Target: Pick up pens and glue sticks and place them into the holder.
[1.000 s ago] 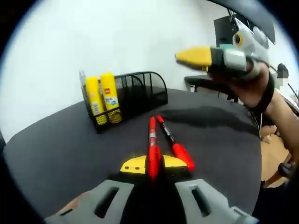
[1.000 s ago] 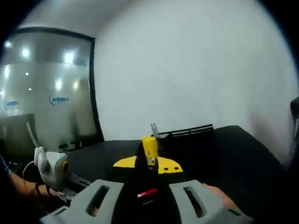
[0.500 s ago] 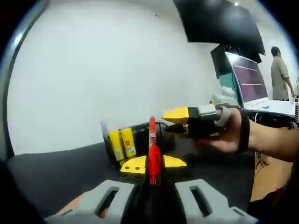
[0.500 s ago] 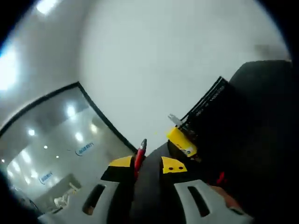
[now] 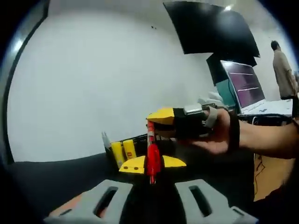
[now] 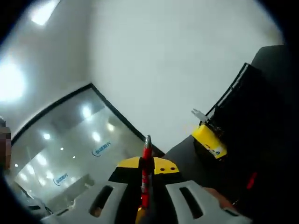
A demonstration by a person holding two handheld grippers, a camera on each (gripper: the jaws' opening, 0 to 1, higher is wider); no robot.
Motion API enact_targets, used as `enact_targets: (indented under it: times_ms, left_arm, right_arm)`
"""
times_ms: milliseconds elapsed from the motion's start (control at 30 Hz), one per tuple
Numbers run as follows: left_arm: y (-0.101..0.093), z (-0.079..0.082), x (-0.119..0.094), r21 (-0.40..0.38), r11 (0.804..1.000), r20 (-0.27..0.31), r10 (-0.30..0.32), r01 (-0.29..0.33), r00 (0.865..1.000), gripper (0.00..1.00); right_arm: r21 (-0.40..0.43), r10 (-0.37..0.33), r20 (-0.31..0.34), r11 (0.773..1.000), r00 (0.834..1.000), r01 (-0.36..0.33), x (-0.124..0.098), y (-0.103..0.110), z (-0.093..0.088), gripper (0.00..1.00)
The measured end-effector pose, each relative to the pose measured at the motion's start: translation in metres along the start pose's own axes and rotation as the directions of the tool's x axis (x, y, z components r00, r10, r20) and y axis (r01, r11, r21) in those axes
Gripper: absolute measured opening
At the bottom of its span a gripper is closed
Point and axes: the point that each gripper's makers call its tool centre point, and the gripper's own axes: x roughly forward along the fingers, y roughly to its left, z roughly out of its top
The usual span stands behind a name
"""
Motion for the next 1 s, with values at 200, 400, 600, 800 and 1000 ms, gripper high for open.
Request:
enact_targets:
  times_ms: [200,400,600,800,1000]
  left_arm:
    - [0.006,-0.034,0.004,-0.097,0.991,-0.068,-0.093,0.087,0.993,0.42]
    - [0.004,-0.048,0.003,-0.195,0.969,-0.029,-0.159,0.15,0.987,0.71]
    - [-0.008,-0.046,0.004,-0.234,0.948,-0.012,-0.225,0.216,0.974,0.89]
    - [-0.012,-0.05,0.003,-0.264,0.935,-0.019,-0.249,0.235,0.968,0.96]
    - [-0.015,-0.053,0.002,-0.277,0.926,-0.03,-0.274,0.256,0.961,0.96]
  right_arm:
    - [-0.175,-0.02,0.01,0.984,1.0,0.022,0.018,0.011,0.033,0.05]
    - [-0.375,-0.065,0.026,0.924,0.998,0.07,0.041,0.017,0.068,0.05]
    - [-0.472,-0.069,0.063,0.877,0.996,0.091,0.065,0.017,0.098,0.05]
    - [-0.627,-0.106,0.08,0.768,0.991,0.133,0.091,0.0,0.113,0.05]
    - [-0.7,-0.129,0.06,0.701,0.99,0.134,0.121,-0.021,0.108,0.05]
